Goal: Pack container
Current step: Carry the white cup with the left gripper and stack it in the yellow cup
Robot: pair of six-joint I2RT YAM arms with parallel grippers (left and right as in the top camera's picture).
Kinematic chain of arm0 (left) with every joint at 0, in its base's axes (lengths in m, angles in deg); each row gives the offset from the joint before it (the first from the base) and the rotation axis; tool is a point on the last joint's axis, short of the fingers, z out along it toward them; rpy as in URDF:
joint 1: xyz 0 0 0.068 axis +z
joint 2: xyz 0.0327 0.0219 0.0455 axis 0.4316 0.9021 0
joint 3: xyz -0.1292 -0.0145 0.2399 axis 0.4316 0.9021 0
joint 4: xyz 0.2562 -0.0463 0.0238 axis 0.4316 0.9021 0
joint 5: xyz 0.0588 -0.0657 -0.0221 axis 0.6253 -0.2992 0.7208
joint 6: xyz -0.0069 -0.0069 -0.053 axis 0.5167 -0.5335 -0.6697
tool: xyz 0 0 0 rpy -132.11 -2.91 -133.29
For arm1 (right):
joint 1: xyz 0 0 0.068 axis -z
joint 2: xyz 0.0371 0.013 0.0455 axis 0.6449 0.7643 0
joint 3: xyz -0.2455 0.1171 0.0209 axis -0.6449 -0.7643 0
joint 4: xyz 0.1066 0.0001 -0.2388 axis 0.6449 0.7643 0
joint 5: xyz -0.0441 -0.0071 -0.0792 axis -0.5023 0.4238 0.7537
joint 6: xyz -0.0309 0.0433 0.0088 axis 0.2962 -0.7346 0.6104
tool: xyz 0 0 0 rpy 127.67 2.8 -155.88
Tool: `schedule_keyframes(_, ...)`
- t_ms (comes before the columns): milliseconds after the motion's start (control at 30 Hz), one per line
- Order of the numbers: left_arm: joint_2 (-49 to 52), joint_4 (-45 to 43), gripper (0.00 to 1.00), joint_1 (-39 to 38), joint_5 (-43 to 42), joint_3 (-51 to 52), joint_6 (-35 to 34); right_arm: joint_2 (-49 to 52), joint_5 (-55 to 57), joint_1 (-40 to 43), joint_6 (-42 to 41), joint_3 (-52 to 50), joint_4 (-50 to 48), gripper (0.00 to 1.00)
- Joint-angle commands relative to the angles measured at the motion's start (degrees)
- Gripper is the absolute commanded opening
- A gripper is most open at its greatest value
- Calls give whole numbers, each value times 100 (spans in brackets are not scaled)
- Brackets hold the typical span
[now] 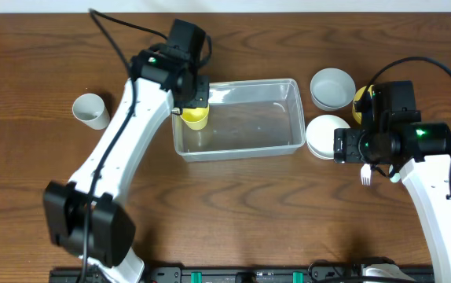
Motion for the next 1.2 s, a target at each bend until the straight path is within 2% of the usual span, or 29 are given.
schedule_keyframes(0,293,-24,6,-11,81,11,83,7,59,26,-44,85,9,85)
schedule_keyframes(533,586,-48,6,-109,13,13,76,7,59,26,-44,85,7,85)
schedule_keyframes(600,586,-37,17,-129,13,13,76,7,59,26,-44,85,7,85)
schedule_keyframes(633,586,-31,31,-129,15,11,79,7,59,26,-44,85,7,85)
schedule_keyframes(733,586,-7,38,-129,15,13,76,7,59,26,-42,85,9,85)
schedule_keyframes(767,586,-7,47,-129,15,13,79,7,61,26,-42,85,9,85)
schedule_keyframes(933,483,59,51,-107,42,-11,76,7,61,26,-42,85,22,85)
schedule_keyframes(1067,37,369,55,87,302,-264,70,7,173,26,-44,87,26,86)
schedule_keyframes(1133,-326,496,61,352,538,-358,72,7,170,26,-44,85,24,87)
schedule_keyframes(1167,-494,514,67,511,632,-369,72,7,170,26,-44,85,24,88)
